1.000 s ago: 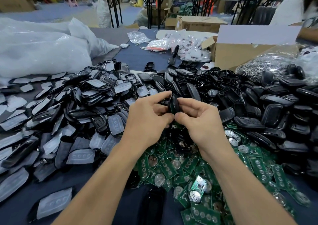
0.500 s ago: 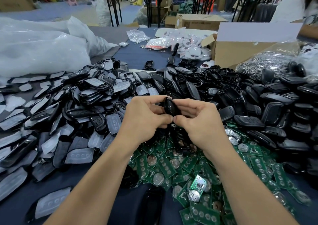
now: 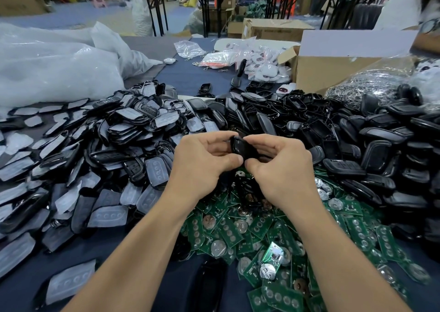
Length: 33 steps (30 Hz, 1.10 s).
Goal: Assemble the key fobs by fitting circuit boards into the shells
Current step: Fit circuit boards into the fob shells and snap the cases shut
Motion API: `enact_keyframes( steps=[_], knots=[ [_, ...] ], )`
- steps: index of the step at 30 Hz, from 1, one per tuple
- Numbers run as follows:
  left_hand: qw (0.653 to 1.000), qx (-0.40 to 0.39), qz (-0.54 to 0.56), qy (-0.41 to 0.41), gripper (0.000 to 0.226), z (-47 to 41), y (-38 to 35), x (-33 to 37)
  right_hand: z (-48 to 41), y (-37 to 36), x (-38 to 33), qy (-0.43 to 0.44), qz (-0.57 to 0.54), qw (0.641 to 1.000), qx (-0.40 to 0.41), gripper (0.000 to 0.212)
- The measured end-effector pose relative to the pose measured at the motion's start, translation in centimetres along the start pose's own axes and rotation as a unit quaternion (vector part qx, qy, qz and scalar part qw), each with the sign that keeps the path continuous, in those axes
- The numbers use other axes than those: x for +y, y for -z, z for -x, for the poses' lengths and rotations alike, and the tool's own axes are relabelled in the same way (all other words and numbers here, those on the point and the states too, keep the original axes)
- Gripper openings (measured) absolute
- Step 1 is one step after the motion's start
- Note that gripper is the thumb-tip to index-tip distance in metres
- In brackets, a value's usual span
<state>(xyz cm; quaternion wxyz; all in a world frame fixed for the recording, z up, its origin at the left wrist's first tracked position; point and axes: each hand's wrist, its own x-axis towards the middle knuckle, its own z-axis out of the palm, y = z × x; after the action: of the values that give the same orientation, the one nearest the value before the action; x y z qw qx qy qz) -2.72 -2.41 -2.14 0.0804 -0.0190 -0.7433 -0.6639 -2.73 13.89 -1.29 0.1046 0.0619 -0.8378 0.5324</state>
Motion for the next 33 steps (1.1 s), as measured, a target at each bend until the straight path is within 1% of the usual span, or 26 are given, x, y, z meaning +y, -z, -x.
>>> enact_keyframes(
  steps=[3, 7, 11, 13, 18, 21, 25, 28, 30, 33],
  knots=[
    [1.000, 0.011, -0.012, -0.011, 0.050, 0.0, 0.1, 0.0, 0.1, 0.0, 0.1, -0.001, 0.002, 1.000, -0.002, 0.041],
    [1.000, 0.005, -0.011, -0.017, 0.051, -0.1, 0.3, 0.2, 0.1, 0.0, 0.1, 0.001, 0.002, 1.000, -0.004, 0.041],
    [1.000, -0.002, 0.022, -0.015, 0.037, 0.3, 0.0, 0.6, 0.2, -0.1, 0.3, 0.012, 0.011, 1.000, 0.010, 0.044],
    [0.999, 0.008, 0.034, -0.008, 0.035, 0.3, -0.2, 0.7, 0.3, -0.2, 0.3, 0.020, 0.024, 0.999, 0.013, 0.045],
    [0.998, 0.034, 0.056, 0.011, 0.035, 0.5, -0.4, 0.9, 0.5, -0.3, 0.2, 0.059, 0.053, 0.997, 0.011, 0.048],
    [0.997, 0.037, 0.072, 0.019, 0.034, 0.6, -0.7, 1.1, 0.6, -0.3, 0.0, 0.082, 0.058, 0.995, 0.025, 0.051],
    [0.996, 0.039, 0.078, 0.020, 0.028, 0.8, -0.9, 1.7, 0.8, -0.3, -0.3, 0.073, 0.062, 0.995, 0.039, 0.053],
    [0.996, 0.063, 0.064, 0.012, 0.032, 0.8, -1.0, 1.7, 0.9, -0.4, -0.3, 0.079, 0.075, 0.994, 0.030, 0.051],
    [0.995, 0.076, 0.065, 0.017, 0.032, 0.7, -1.0, 1.6, 0.9, -0.4, -0.3, 0.068, 0.075, 0.994, 0.031, 0.049],
    [0.994, 0.078, 0.074, 0.028, 0.034, 0.7, -1.0, 1.7, 0.9, -0.5, -0.3, 0.069, 0.080, 0.994, 0.039, 0.048]
  ],
)
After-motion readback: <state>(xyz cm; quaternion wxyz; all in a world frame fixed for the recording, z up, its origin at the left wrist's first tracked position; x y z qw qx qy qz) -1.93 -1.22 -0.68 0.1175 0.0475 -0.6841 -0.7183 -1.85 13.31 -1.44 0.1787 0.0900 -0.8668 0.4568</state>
